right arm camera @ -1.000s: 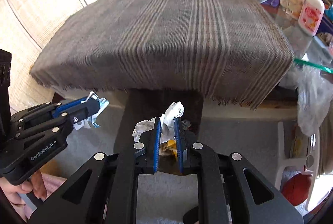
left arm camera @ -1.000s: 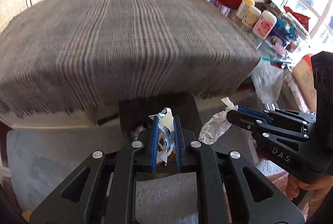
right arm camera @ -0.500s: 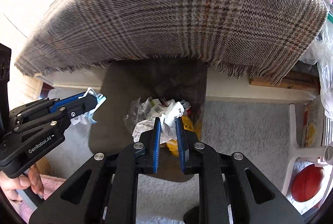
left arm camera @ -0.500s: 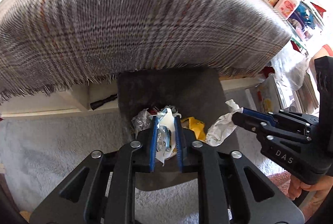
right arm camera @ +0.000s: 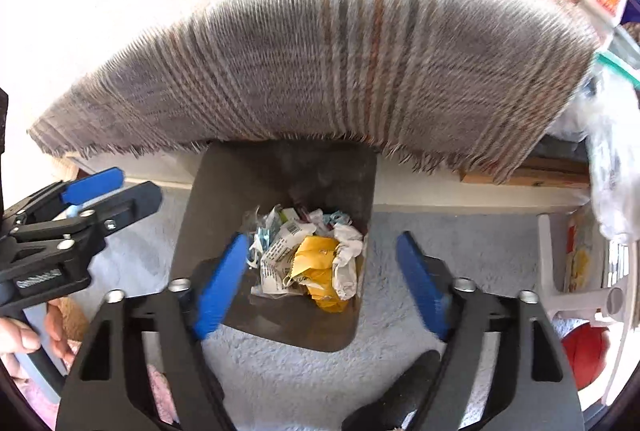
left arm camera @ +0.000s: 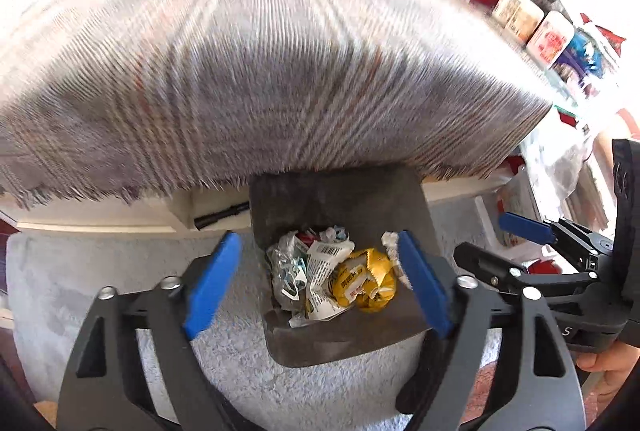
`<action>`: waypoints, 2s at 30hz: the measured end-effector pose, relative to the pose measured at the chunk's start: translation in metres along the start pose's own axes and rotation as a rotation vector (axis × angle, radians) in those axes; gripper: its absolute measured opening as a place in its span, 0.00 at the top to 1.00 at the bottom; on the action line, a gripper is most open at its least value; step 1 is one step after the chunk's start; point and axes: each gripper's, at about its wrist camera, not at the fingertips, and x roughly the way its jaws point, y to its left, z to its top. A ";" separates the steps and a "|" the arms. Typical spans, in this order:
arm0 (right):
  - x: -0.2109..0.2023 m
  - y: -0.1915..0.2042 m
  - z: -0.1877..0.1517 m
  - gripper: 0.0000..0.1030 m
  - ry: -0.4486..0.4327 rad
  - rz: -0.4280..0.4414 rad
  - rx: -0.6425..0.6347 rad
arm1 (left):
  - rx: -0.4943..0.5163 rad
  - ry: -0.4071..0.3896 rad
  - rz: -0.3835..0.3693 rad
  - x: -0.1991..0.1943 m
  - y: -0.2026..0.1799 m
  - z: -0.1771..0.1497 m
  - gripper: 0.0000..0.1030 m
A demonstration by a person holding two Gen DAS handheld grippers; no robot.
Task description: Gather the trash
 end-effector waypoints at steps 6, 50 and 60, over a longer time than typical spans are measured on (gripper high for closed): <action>-0.050 0.003 0.011 0.03 -0.091 -0.001 -0.020 | 0.011 -0.093 0.002 -0.060 -0.011 0.009 0.08; -0.223 0.024 0.058 0.03 -0.733 -0.150 -0.059 | 0.079 -0.694 0.170 -0.217 -0.032 0.057 0.08; -0.214 0.027 0.054 0.03 -0.708 -0.165 -0.072 | 0.070 -0.698 0.171 -0.214 -0.028 0.055 0.08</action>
